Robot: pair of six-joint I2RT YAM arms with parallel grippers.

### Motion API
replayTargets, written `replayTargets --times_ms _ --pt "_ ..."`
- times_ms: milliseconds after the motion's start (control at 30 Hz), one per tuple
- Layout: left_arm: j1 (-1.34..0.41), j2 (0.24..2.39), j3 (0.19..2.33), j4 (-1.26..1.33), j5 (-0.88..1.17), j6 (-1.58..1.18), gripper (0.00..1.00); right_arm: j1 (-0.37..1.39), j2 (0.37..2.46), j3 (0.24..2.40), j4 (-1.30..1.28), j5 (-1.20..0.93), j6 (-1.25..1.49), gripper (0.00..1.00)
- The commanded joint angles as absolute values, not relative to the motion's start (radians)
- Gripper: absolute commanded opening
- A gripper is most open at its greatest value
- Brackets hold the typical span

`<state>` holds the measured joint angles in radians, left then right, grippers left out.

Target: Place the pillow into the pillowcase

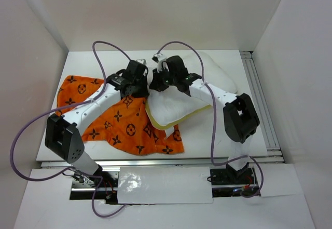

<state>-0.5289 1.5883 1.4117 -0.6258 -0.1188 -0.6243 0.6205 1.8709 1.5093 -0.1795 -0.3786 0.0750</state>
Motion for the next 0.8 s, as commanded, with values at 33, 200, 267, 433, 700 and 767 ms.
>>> replayTargets --times_ms 33,200,267,433,700,767 --pt "-0.555 1.520 1.388 -0.627 -0.026 -0.618 0.00 0.603 1.870 1.386 0.418 -0.266 0.316 0.00" --pt "-0.555 1.477 1.367 -0.637 0.001 -0.618 0.00 0.649 1.939 1.361 0.600 -0.031 0.411 0.00" --pt "-0.555 1.463 1.367 -0.637 0.002 -0.618 0.00 0.693 1.951 1.333 0.644 0.069 0.423 0.00" --pt "-0.555 1.454 1.387 -0.659 0.040 -0.609 0.00 0.773 1.980 1.274 0.770 0.423 0.558 0.00" --pt "-0.555 1.404 1.302 -0.690 0.043 -0.621 0.00 0.770 1.993 1.387 0.660 0.530 0.741 0.00" --pt "-0.555 1.394 1.302 -0.676 0.104 -0.621 0.00 0.794 1.984 1.378 0.687 0.655 0.750 0.00"
